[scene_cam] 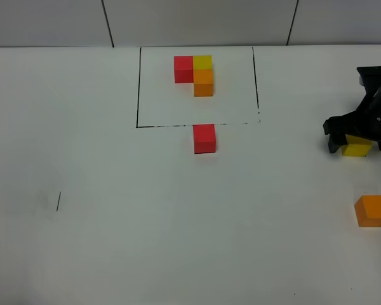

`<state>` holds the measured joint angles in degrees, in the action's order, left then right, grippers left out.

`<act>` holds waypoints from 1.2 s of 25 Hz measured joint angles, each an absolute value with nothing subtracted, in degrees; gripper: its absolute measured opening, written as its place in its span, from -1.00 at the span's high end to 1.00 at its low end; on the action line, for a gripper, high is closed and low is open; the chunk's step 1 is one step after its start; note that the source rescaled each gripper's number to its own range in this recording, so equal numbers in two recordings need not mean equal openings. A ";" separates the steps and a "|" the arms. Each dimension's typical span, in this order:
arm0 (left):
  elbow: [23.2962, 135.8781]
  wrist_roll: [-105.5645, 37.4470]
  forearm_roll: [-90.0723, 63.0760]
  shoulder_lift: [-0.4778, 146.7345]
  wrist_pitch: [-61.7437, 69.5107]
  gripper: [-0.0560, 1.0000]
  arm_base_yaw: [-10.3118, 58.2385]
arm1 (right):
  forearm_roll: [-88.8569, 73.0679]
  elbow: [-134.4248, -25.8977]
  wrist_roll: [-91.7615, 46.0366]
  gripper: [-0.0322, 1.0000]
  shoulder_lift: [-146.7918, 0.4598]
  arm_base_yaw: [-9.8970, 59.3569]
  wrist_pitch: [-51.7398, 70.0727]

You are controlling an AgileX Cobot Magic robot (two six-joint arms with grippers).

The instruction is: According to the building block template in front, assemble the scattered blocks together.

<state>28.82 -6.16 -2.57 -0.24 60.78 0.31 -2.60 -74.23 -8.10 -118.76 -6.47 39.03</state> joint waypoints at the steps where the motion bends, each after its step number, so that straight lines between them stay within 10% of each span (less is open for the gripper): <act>1: 28.82 -6.16 -2.57 -0.24 60.78 -0.51 0.31 | -2.48 -74.23 -8.05 -0.37 -118.88 -6.47 39.07; 4: 28.82 -6.16 -2.57 -0.24 60.78 -0.51 0.31 | -1.69 -74.29 -7.88 -0.01 -119.39 -6.47 39.22; 8: 28.82 -6.16 -2.57 -0.24 60.78 -0.51 0.31 | -1.50 -74.39 -7.68 0.94 -119.39 -6.47 39.23; 16: 28.82 -6.16 -2.57 -0.24 60.78 -0.51 0.31 | -0.33 -80.64 -12.15 0.92 -119.38 -3.31 45.50; 30: 28.82 -6.16 -2.57 -0.24 60.78 -0.51 0.31 | 1.55 -90.40 -62.24 0.92 -119.86 16.78 53.61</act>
<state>28.82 -6.16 -2.57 -0.24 60.78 0.31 1.55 -90.40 -62.24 -119.86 16.78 53.61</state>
